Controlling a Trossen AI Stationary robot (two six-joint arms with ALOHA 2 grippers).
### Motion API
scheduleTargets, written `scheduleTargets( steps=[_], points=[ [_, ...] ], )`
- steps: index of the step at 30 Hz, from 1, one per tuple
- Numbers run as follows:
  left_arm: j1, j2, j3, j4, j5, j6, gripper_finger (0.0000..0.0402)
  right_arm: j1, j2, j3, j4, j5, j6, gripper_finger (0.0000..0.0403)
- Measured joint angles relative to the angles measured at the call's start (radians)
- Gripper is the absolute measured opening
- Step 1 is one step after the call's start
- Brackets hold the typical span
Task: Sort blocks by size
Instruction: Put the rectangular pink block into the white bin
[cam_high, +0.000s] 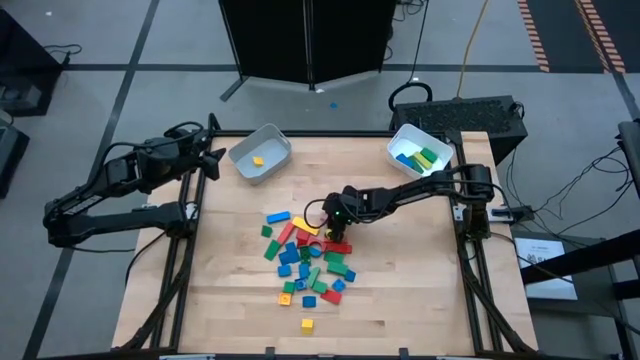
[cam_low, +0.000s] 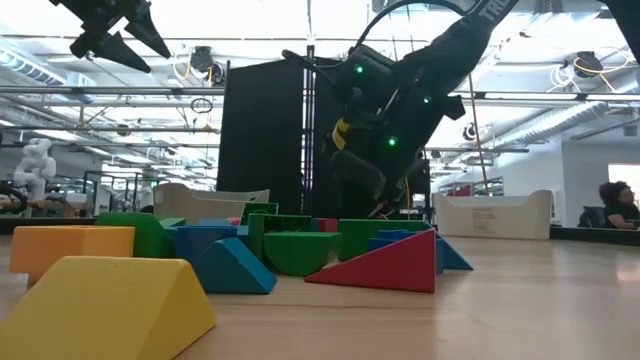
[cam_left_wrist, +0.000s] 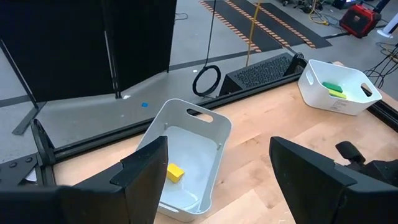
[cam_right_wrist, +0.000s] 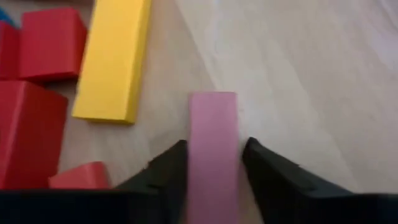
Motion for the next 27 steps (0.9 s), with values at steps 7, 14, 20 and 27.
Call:
scheduleTargets(
  steps=[7,14,20,27],
  points=[
    [0.0,0.0,0.0,0.0,0.0,0.0,0.0281,-0.013,-0.009,0.01,-0.011,-0.003,0.1,0.0078],
    [0.0,0.0,0.0,-0.002,-0.001,0.001,0.0281,-0.115,-0.158,0.051,-0.103,0.087,0.16,0.0078],
    [0.0,0.0,0.0,-0.005,-0.001,0.001,0.0281,-0.305,-0.382,0.051,-0.452,0.293,0.183,0.0078],
    [0.0,0.0,0.0,-0.005,-0.001,0.001,0.0281,-0.535,-0.551,-0.013,-0.715,0.417,0.272,0.0078]
  ],
)
